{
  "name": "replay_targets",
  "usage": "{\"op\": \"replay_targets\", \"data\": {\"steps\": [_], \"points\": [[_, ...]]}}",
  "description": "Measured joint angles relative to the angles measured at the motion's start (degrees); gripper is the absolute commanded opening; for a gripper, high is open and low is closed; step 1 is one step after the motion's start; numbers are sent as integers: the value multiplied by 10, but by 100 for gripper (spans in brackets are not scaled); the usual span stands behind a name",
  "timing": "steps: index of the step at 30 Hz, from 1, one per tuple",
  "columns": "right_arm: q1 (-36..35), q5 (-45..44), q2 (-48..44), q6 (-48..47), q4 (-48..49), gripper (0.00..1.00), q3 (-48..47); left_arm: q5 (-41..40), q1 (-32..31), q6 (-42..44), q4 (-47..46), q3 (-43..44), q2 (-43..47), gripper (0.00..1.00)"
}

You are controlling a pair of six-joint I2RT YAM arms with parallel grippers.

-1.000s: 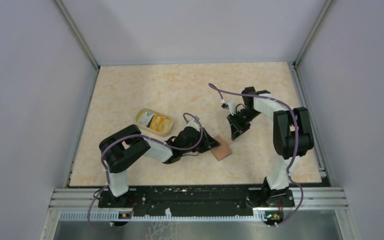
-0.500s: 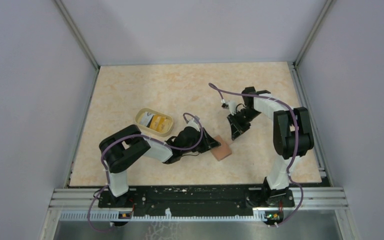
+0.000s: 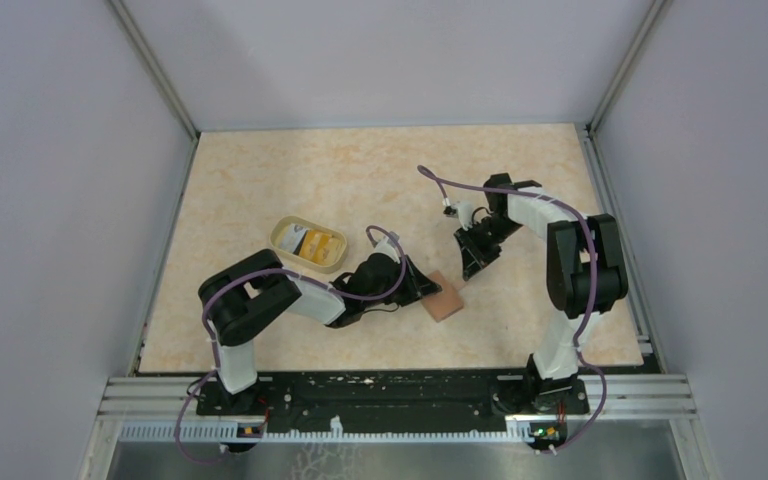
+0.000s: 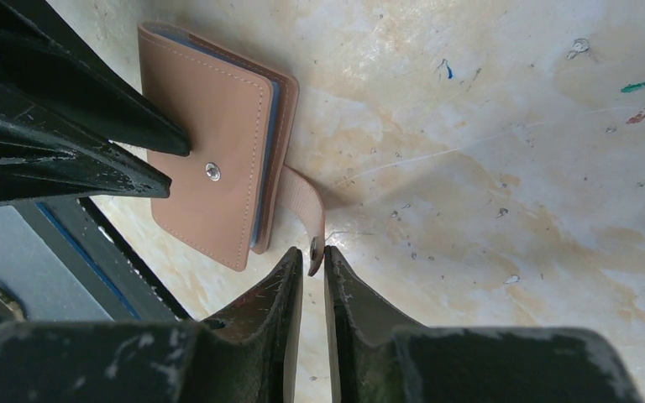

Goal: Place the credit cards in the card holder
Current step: Close the card holder at the center of the board.

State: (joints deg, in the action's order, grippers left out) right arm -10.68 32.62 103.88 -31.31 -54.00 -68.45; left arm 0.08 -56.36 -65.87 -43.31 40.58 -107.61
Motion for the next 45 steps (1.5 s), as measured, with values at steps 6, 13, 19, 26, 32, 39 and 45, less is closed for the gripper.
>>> {"op": "replay_targets", "data": {"steps": [6, 13, 19, 26, 32, 39, 45], "points": [[0, 0, 0, 0, 0, 15, 0, 0, 0, 0, -2, 0, -1, 34], [0, 0, -1, 4, 2, 12, 0, 0, 0, 0, -3, 0, -2, 34], [3, 1, -8, 4, 2, 4, 0, 0, 0, 0, -4, 0, -2, 34], [4, 7, -8, 2, 0, 0, -3, 0, 0, 0, -5, 0, -3, 34], [4, 44, -30, -8, -6, 0, -3, -1, 0, 0, -3, 0, -4, 11], [-31, 60, -48, -10, -8, 0, -3, -1, 3, -2, -18, -6, -11, 2], [-85, 27, -52, 7, 19, 0, 18, -1, 3, -10, -50, -12, -25, 0]]}}
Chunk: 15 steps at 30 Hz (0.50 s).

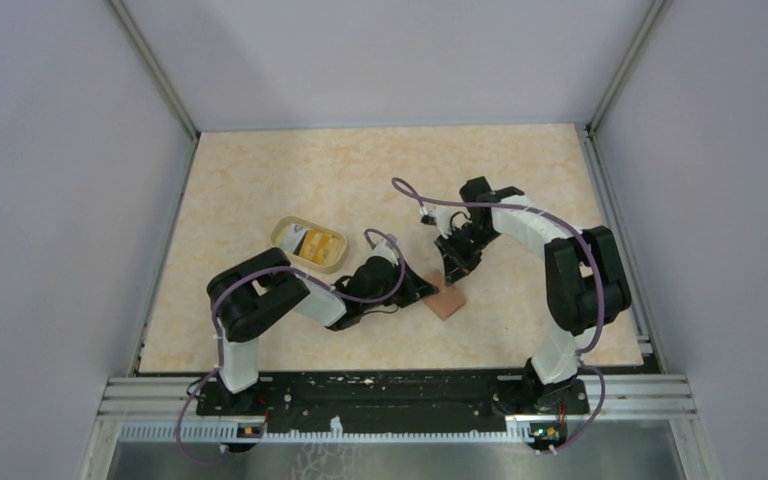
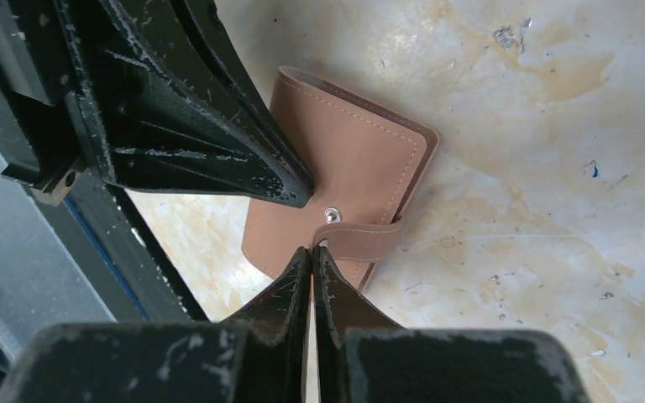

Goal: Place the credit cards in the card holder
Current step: Close the card holder at the center of the board.

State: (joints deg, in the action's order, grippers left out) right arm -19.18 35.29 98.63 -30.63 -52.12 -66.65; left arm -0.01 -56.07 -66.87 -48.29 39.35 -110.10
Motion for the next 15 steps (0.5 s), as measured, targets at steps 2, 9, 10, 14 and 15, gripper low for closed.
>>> {"op": "replay_targets", "data": {"steps": [2, 9, 10, 14, 15], "points": [[-6, -10, -2, 5, 10, 0, 9, 3, 0, -5, -11, 0, -6, 0], [-15, -24, -3, 20, 31, 0, 25, 7, 2, -11, -29, -6, -11, 0], [-15, -26, -3, 23, 34, 0, 25, 7, 2, -12, -31, -7, -12, 0], [-18, -36, -3, 31, 47, 0, 26, 7, 2, -14, -35, -9, -12, 0], [-20, -40, -3, 33, 51, 0, 26, 7, 2, -15, -36, -9, -12, 0]]}}
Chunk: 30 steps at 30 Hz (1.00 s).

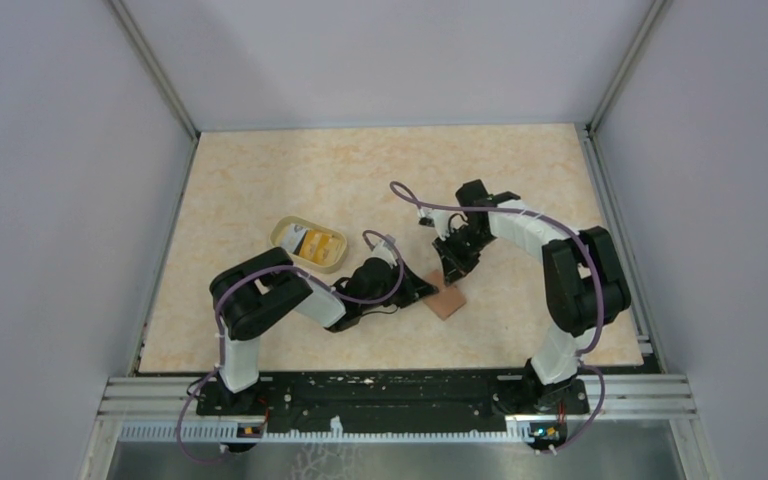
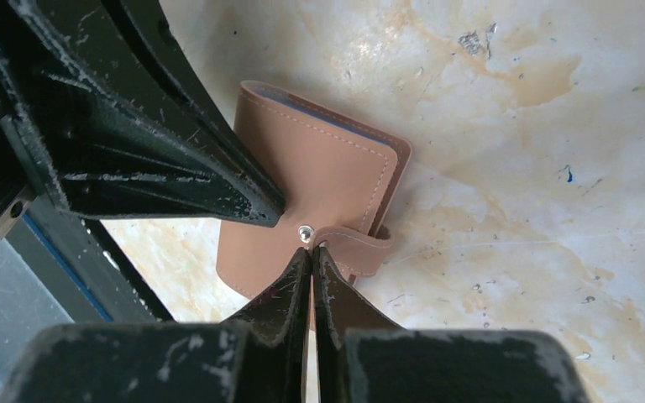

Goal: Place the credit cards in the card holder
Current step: Close the card holder at the center of the board.

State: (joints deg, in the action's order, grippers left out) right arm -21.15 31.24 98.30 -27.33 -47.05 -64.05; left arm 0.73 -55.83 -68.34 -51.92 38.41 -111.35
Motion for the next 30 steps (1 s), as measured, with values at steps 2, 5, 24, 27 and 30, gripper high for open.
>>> {"op": "replay_targets", "data": {"steps": [2, 5, 24, 27, 30], "points": [[-5, -8, -1, 5, 11, 0, 5, 0, 0, 0, -2, -1, 0, 0], [-14, -18, -3, 8, 17, 0, 11, 1, 0, 0, -2, -1, 0, 0], [-36, -33, -7, 3, 21, 0, 14, 2, 0, -2, -9, -4, -1, 0], [-36, -33, -8, 1, 19, 0, 14, 2, 0, -2, -9, -4, -2, 0], [-37, -34, -9, -1, 17, 0, 14, 2, 1, -2, -10, -4, -2, 0]]}}
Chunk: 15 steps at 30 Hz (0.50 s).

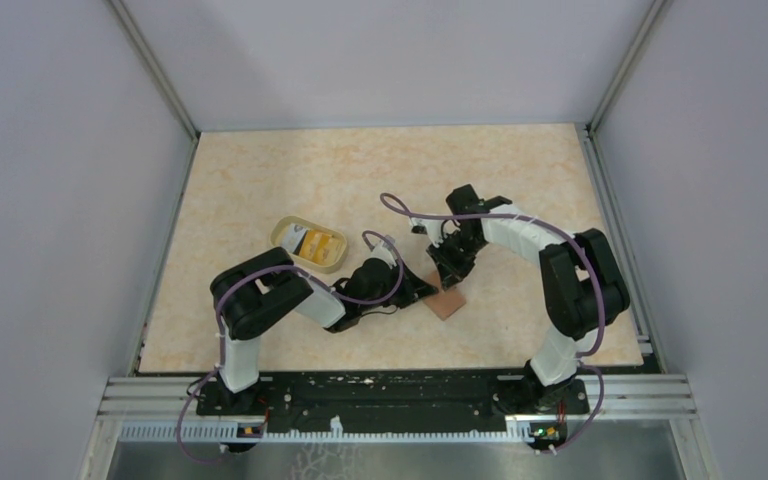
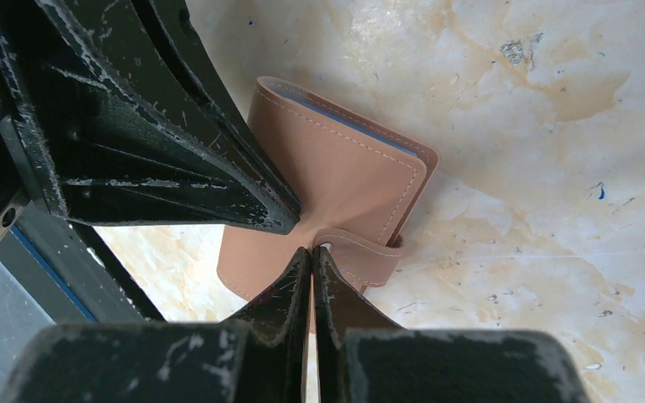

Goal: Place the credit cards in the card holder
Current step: Close the card holder at the center of the board.

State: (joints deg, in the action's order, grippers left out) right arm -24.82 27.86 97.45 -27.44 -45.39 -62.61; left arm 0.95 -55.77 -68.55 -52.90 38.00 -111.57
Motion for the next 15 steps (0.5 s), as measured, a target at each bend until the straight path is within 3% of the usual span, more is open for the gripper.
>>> {"op": "replay_targets", "data": {"steps": [15], "points": [[-17, -19, -1, -9, -3, 0, 0, 2, 0, 0, 0, 0, -1, 0]]}}
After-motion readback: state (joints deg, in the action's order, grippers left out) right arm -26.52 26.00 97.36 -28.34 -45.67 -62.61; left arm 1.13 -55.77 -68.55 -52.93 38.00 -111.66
